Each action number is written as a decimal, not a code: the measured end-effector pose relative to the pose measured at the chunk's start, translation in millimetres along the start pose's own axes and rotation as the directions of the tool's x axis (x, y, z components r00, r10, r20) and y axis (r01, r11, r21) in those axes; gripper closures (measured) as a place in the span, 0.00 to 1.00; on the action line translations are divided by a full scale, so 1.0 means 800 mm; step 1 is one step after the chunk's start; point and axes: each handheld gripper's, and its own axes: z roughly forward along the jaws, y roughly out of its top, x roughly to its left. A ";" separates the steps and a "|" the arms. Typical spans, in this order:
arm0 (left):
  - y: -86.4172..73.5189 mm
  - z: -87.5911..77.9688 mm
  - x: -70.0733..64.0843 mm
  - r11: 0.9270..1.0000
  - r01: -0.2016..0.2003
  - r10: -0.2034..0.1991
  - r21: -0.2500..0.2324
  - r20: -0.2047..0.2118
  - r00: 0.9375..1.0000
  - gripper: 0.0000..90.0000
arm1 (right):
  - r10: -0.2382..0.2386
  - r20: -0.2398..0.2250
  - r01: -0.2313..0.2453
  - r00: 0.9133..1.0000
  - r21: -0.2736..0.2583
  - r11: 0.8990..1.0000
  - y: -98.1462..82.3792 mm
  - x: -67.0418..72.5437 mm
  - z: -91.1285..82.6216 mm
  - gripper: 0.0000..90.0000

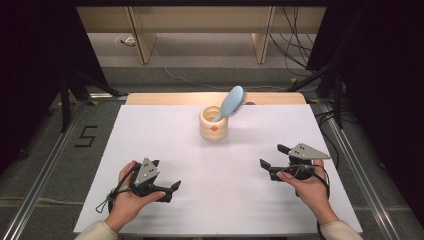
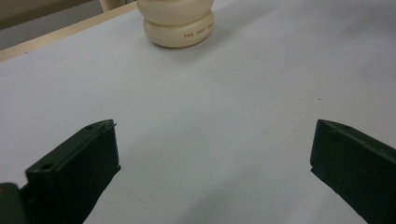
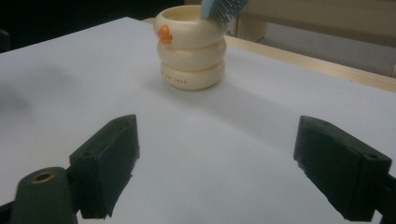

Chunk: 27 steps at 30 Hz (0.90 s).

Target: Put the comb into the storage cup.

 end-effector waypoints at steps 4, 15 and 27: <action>0.000 0.000 0.001 1.000 0.002 -0.002 0.001 -0.003 1.000 0.01 | -0.001 -0.002 0.001 1.000 0.002 1.000 -0.006 0.000 -0.005 0.17; -0.001 0.000 0.003 1.000 0.004 -0.004 0.003 -0.007 1.000 0.01 | -0.011 -0.006 0.011 1.000 0.008 1.000 -0.020 0.002 -0.017 0.17; -0.002 0.001 0.004 1.000 0.007 -0.007 0.003 -0.005 1.000 0.01 | -0.013 -0.021 0.014 1.000 0.023 1.000 -0.039 0.004 -0.034 0.17</action>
